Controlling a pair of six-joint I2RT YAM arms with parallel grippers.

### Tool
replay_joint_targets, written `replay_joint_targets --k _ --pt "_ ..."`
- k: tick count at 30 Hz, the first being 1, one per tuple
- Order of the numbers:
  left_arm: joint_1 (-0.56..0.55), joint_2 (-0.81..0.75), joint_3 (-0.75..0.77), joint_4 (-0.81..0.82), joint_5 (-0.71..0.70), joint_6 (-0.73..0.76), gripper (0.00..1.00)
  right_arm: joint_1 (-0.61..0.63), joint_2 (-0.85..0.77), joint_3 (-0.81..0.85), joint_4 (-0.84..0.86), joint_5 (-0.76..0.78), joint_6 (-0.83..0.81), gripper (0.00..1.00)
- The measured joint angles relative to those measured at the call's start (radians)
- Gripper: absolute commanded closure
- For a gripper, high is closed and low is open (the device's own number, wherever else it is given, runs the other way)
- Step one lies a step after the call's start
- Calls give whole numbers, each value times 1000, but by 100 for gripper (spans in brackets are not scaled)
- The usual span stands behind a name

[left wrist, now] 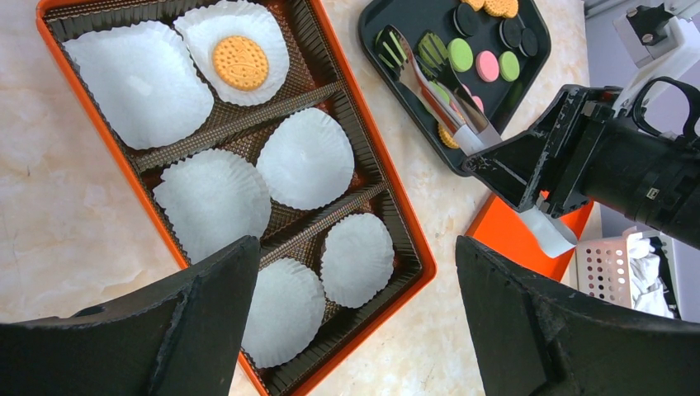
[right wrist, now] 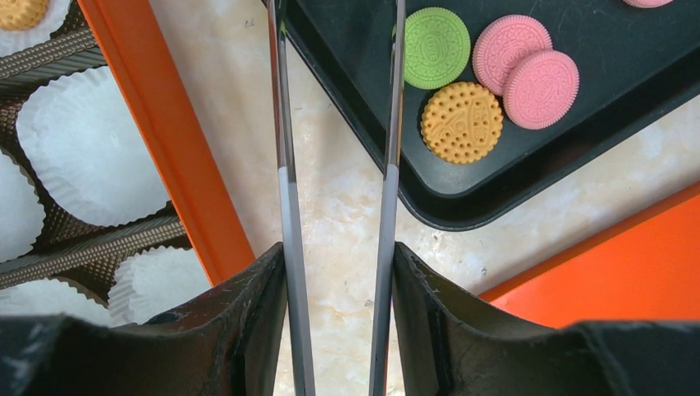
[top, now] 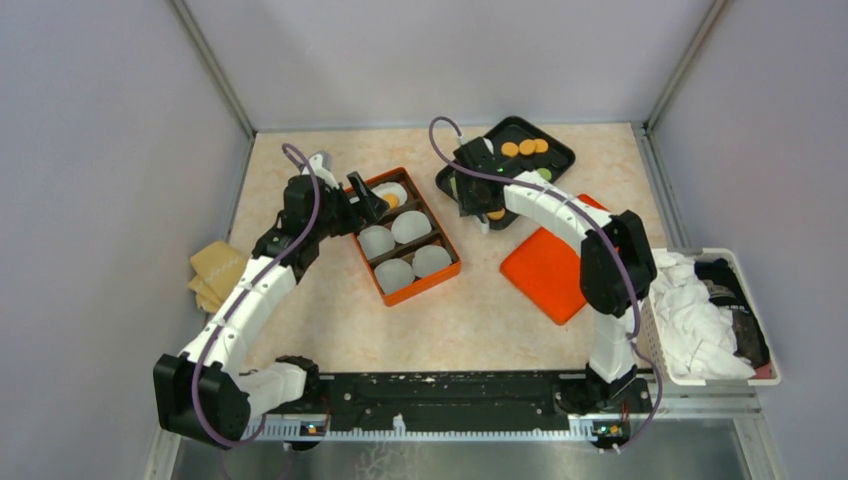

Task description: Pack the cookies

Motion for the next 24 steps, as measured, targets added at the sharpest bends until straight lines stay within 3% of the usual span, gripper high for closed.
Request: replay_joint_targets --k 6,9,12,24 --pt "0 0 0 0 0 0 6 0 17 3 0 -1 2 61" --pt "0 0 0 0 0 0 6 0 39 19 -4 -1 3 77" --pt "0 0 0 0 0 1 6 0 49 32 -7 0 0 87" --pt "27 0 25 -35 -50 -10 5 68 4 91 -32 44 -26 90"
